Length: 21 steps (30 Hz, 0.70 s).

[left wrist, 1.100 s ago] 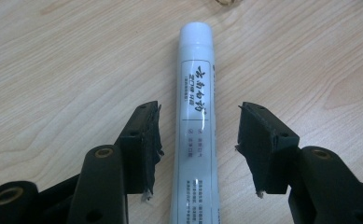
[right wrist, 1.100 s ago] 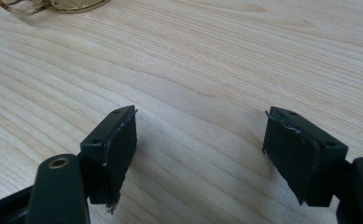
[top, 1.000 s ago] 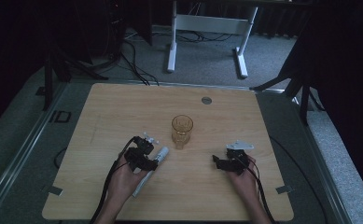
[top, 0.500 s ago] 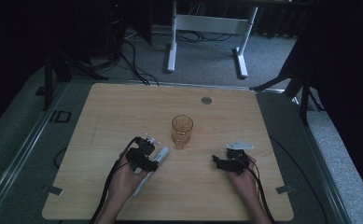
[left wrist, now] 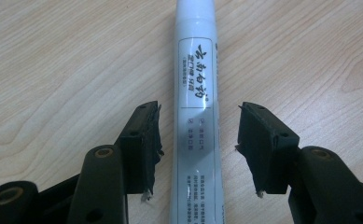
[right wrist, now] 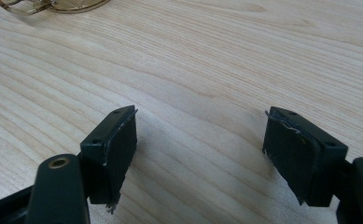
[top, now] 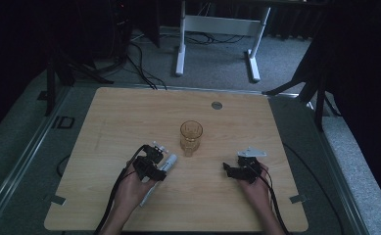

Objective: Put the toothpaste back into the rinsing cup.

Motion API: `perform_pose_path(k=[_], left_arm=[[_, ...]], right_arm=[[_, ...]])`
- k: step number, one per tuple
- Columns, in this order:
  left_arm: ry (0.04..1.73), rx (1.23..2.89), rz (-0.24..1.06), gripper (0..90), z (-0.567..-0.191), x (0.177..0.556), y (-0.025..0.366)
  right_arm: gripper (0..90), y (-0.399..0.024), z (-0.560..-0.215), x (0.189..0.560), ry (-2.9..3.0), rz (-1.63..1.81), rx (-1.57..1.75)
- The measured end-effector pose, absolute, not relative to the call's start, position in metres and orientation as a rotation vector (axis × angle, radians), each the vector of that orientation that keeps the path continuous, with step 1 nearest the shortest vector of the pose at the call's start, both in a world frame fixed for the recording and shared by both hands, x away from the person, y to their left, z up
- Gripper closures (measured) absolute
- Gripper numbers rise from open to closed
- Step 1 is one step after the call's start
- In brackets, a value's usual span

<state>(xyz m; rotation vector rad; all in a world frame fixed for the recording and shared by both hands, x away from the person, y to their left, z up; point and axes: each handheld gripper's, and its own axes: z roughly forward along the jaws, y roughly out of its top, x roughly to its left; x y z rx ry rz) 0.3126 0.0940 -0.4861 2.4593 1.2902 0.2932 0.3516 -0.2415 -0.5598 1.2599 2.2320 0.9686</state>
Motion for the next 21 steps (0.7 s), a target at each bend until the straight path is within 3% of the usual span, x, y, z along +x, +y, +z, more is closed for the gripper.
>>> perform_pose_path(k=[21], left_arm=[[1.292, 2.501, 0.276, 48.8, -0.4937, 0.3162, 0.0913]], right_arm=[[25.4, -0.2415, -0.5598, 0.3516, 2.232, 0.969, 1.26]])
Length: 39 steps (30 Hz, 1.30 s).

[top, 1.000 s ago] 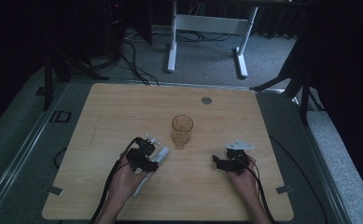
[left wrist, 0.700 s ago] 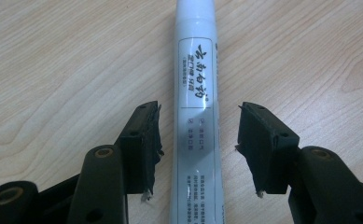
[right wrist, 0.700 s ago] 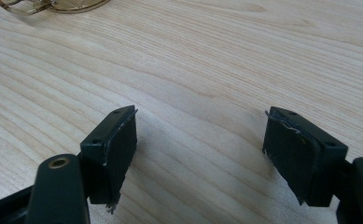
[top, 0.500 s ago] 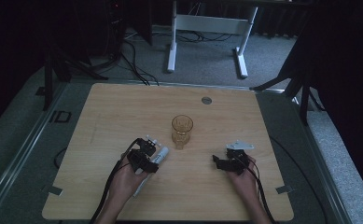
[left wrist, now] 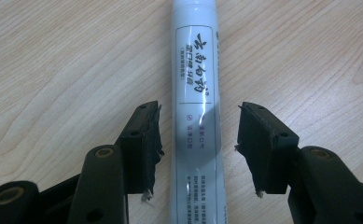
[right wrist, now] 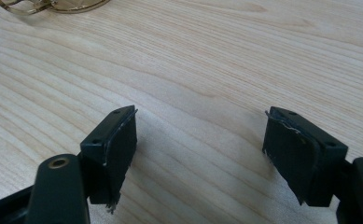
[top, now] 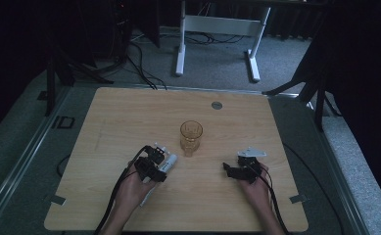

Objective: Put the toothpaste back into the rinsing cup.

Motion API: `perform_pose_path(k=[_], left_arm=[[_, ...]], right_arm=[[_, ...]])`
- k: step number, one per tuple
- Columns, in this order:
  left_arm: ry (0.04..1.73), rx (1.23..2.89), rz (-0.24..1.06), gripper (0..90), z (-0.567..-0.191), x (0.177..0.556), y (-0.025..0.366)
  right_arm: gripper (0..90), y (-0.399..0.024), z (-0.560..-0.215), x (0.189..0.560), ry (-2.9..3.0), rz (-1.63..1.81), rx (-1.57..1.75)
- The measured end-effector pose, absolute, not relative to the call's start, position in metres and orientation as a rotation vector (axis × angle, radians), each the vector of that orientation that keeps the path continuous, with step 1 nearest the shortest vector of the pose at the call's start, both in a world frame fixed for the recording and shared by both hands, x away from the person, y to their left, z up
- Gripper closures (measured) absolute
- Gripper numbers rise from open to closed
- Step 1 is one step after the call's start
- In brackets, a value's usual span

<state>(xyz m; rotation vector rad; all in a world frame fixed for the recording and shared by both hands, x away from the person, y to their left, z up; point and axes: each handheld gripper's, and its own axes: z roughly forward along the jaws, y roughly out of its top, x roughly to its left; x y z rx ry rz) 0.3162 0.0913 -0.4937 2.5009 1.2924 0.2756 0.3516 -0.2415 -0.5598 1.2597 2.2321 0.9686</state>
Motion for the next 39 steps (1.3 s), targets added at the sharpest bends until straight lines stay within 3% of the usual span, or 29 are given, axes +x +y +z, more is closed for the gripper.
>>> perform_pose_path(k=[39], left_arm=[[1.319, 2.559, 0.247, 48.9, -0.514, 0.325, 0.088]], right_arm=[[25.4, -0.242, -0.56, 0.352, 2.233, 0.969, 1.259]])
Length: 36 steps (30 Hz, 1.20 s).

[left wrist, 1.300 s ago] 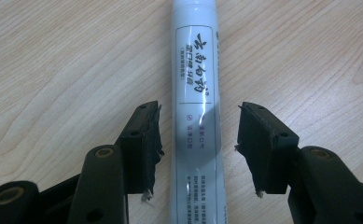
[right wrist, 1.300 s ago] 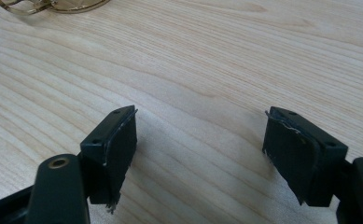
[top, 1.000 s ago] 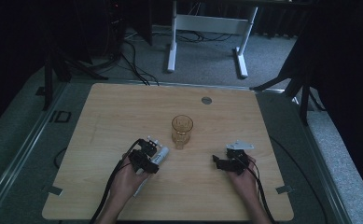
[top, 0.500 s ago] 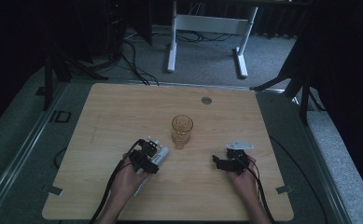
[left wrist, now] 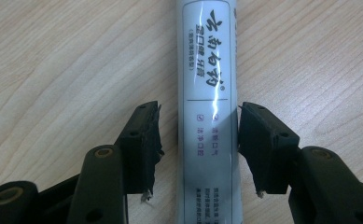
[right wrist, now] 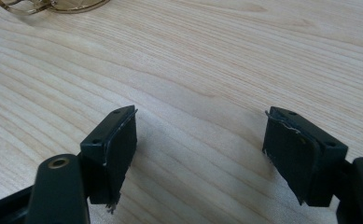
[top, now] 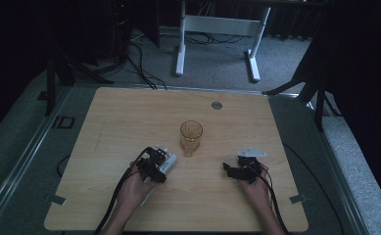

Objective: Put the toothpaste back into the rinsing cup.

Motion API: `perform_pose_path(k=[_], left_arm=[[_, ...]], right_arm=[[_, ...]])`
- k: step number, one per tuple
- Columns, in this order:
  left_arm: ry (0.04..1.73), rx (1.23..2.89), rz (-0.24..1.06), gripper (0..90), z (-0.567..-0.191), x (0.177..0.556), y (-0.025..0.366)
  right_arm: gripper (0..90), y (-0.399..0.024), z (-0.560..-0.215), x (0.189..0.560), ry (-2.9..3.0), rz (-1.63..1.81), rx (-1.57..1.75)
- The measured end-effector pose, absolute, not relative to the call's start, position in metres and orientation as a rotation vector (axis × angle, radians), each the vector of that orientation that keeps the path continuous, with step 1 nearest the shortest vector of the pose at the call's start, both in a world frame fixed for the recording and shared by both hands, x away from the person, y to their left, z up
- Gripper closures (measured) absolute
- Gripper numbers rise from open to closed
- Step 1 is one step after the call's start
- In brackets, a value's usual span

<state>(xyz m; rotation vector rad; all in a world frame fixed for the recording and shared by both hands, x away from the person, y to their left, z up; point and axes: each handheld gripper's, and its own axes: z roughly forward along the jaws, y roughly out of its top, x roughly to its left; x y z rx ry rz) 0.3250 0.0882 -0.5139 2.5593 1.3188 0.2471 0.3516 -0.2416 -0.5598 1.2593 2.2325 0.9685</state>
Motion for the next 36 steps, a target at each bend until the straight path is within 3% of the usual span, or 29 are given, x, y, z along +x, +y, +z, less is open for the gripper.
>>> perform_pose_path(k=[36], left_arm=[[1.324, 2.577, 0.161, 55.8, -0.5219, 0.3205, 0.0939]], right_arm=[[25.4, -0.2416, -0.5598, 0.3517, 2.233, 0.969, 1.259]])
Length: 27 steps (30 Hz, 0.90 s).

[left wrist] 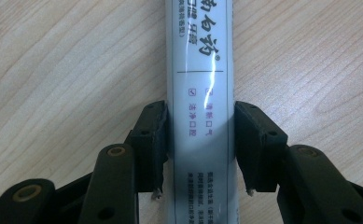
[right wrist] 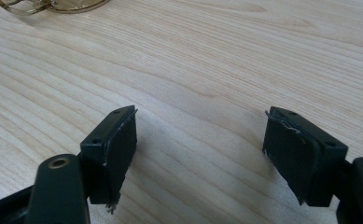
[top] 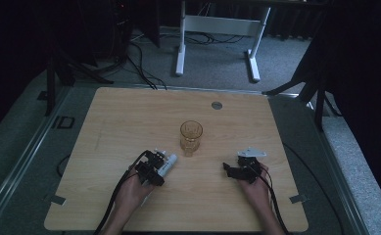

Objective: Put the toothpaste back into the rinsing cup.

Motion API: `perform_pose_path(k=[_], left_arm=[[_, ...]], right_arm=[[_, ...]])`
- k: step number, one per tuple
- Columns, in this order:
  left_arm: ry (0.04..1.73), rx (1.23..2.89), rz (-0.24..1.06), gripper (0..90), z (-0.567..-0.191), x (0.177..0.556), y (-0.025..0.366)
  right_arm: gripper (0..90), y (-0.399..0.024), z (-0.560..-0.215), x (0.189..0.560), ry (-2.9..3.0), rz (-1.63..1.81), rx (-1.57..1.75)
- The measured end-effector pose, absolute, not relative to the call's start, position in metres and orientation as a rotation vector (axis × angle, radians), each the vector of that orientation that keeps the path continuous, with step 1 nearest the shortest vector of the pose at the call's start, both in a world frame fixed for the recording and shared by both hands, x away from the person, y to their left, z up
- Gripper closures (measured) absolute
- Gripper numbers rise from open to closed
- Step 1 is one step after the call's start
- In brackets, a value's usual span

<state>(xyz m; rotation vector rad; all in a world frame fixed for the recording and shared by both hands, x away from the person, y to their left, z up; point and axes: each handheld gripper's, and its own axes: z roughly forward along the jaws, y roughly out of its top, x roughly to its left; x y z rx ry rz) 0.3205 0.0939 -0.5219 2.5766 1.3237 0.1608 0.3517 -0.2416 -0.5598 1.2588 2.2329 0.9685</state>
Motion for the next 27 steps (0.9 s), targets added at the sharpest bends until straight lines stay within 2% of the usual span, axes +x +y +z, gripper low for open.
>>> perform_pose_path(k=[13, 27], left_arm=[[1.317, 2.59, 0.157, 59.3, -0.5213, 0.3214, 0.0935], [1.298, 2.592, 0.181, 68.1, -0.518, 0.3191, 0.0932]], right_arm=[[25.4, -0.2416, -0.5598, 0.3516, 2.233, 0.968, 1.259], [25.4, -0.2416, -0.5598, 0.3517, 2.233, 0.968, 1.258]])
